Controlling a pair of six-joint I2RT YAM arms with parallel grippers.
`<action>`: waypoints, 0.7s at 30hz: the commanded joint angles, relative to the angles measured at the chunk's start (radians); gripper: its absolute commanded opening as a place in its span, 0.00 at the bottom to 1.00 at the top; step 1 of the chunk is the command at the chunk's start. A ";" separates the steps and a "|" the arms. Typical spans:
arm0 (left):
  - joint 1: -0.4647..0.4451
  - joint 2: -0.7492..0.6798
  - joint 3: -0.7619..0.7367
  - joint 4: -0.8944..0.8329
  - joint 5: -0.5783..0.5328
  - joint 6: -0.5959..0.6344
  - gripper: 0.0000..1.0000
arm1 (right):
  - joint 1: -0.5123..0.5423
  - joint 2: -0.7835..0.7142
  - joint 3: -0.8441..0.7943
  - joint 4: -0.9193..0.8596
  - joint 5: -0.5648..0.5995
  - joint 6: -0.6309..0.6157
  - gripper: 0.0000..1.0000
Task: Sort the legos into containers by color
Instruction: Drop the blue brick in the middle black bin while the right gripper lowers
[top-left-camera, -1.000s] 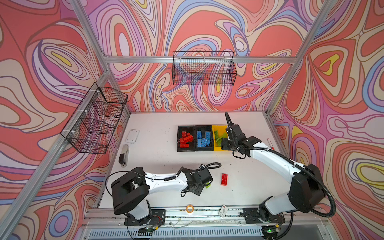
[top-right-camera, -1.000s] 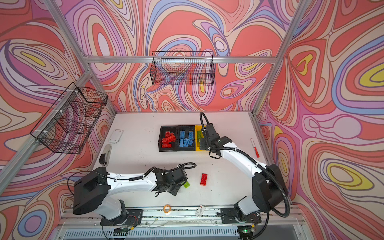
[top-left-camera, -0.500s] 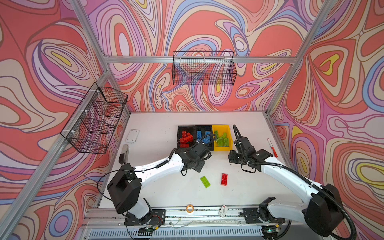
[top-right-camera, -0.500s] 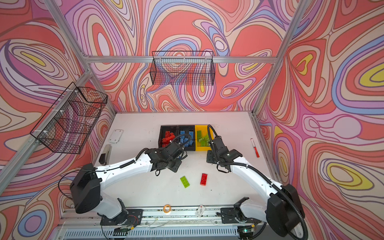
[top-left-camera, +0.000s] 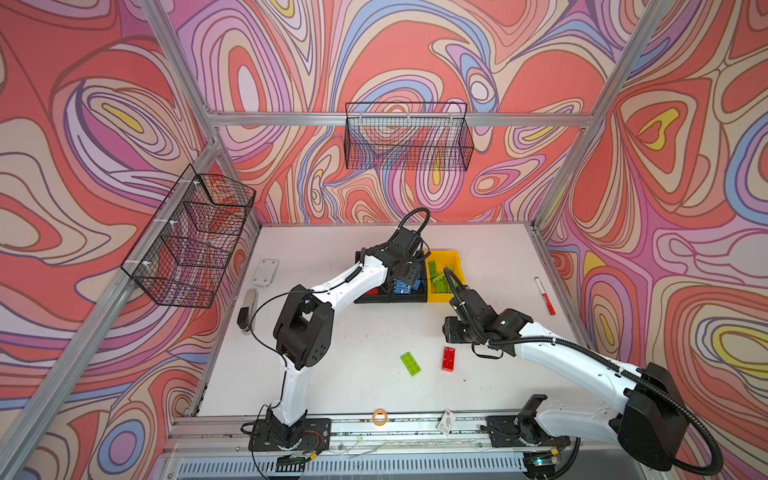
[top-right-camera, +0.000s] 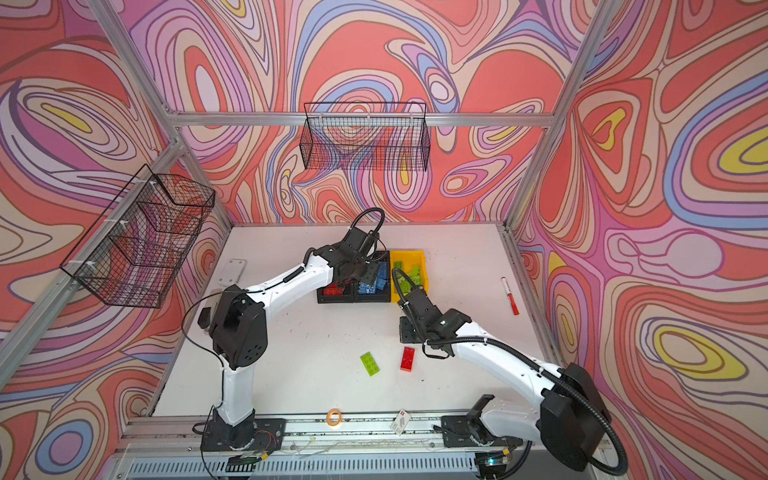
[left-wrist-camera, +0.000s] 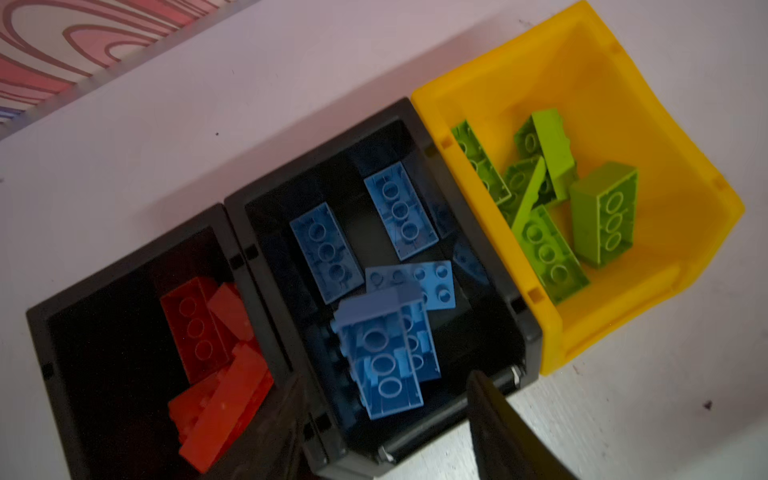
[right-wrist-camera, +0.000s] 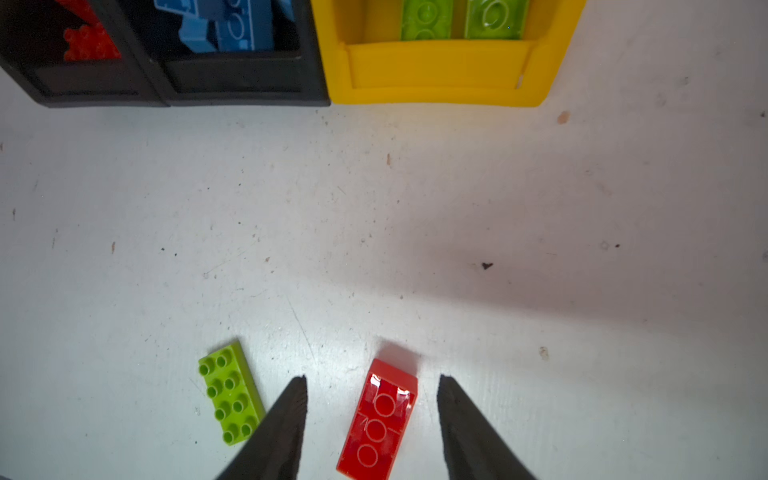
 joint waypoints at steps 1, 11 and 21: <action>0.018 -0.009 0.049 -0.025 -0.003 0.011 0.71 | 0.053 0.018 -0.012 0.012 0.021 0.042 0.56; 0.099 -0.292 -0.272 0.044 -0.039 -0.070 0.71 | 0.230 0.178 0.013 0.077 -0.002 -0.024 0.57; 0.221 -0.623 -0.640 0.070 -0.047 -0.140 0.70 | 0.343 0.344 0.089 0.124 -0.029 -0.070 0.61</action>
